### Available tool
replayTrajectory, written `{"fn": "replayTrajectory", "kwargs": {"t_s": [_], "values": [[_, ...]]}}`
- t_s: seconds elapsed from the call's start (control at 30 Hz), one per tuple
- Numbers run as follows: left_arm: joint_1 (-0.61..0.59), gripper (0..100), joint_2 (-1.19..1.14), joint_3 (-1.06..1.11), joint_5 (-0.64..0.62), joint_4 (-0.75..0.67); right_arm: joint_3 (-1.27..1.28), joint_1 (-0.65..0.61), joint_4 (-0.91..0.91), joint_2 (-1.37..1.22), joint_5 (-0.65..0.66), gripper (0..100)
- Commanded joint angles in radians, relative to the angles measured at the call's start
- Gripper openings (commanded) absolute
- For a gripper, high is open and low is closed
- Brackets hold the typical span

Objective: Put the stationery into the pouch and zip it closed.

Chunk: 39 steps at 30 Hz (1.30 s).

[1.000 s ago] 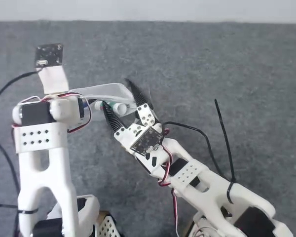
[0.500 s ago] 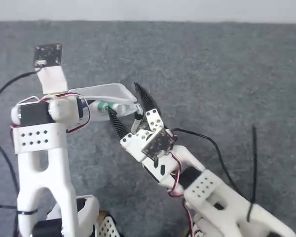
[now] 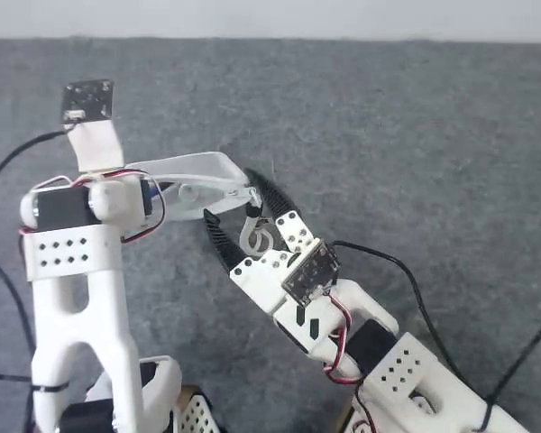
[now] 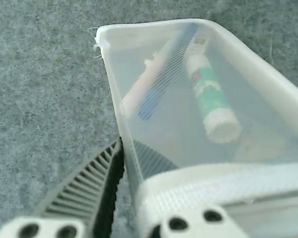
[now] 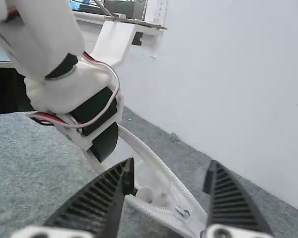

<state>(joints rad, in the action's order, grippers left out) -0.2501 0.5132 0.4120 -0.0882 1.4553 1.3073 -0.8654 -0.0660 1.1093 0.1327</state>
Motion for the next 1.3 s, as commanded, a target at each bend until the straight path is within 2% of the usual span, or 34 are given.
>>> {"fn": "replayTrajectory", "kwargs": {"t_s": [0.0, 0.13, 0.37, 0.53, 0.67, 1.1, 1.27], "values": [[0.002, 1, 0.011, -0.024, -0.002, 0.005, -0.012, -0.005, 0.004, 0.035, -0.006, 8.0], [0.002, 1, 0.011, -0.024, -0.002, 0.005, -0.04, -0.007, 0.038, 0.03, -0.008, 0.2], [0.0, 1, 0.011, -0.022, -0.002, 0.005, -0.187, -0.007, 0.371, 0.03, -0.014, 0.6], [-0.087, 1, 0.011, -0.025, -0.006, -0.012, -0.342, -0.036, 0.684, 0.028, -0.011, 0.6], [-0.157, 1, 0.011, -0.025, -0.009, -0.037, -0.416, -0.058, 0.822, 0.012, -0.008, 0.6], [-0.336, 1, 0.011, -0.027, -0.072, -0.081, -0.534, -0.059, 0.849, -0.403, -0.005, 1.0], [-0.413, 1, 0.011, -0.028, -0.101, -0.095, -0.545, -0.056, 0.849, -0.519, -0.005, 13.6]]}}
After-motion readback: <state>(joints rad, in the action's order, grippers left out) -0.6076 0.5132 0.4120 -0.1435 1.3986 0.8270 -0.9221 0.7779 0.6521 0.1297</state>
